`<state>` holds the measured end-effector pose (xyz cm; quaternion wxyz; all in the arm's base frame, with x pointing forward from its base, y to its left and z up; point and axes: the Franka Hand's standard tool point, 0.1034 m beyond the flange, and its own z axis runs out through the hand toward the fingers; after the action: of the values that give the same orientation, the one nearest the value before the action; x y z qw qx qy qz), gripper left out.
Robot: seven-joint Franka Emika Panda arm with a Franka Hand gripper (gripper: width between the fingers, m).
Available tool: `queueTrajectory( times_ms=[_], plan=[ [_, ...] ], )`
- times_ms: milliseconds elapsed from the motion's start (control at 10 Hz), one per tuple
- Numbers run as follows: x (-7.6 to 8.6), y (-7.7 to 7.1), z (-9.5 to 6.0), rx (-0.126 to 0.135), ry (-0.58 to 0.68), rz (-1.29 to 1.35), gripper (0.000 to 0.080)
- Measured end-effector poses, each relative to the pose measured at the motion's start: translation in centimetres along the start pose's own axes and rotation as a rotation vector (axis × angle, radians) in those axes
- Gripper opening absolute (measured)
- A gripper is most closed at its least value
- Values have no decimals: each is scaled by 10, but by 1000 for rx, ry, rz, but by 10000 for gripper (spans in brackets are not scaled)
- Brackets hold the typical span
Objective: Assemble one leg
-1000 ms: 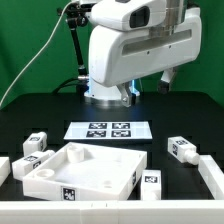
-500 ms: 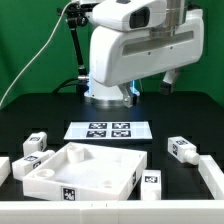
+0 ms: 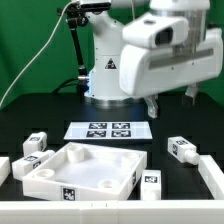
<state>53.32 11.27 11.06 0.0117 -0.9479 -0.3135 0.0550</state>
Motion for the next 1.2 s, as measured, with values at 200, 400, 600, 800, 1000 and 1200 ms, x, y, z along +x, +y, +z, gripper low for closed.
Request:
queueTrajectory(
  times_ms=[200, 400, 600, 800, 1000, 1200],
  plan=[
    [2, 1, 0, -1, 4, 2, 650],
    [-3, -11, 17, -6, 41, 61, 650],
    [-10, -34, 46, -3, 62, 74, 650],
    [-10, -42, 66, 6, 66, 73, 650],
    [-10, -48, 80, 12, 70, 75, 650],
    [-11, -48, 89, 18, 66, 76, 650]
  ],
)
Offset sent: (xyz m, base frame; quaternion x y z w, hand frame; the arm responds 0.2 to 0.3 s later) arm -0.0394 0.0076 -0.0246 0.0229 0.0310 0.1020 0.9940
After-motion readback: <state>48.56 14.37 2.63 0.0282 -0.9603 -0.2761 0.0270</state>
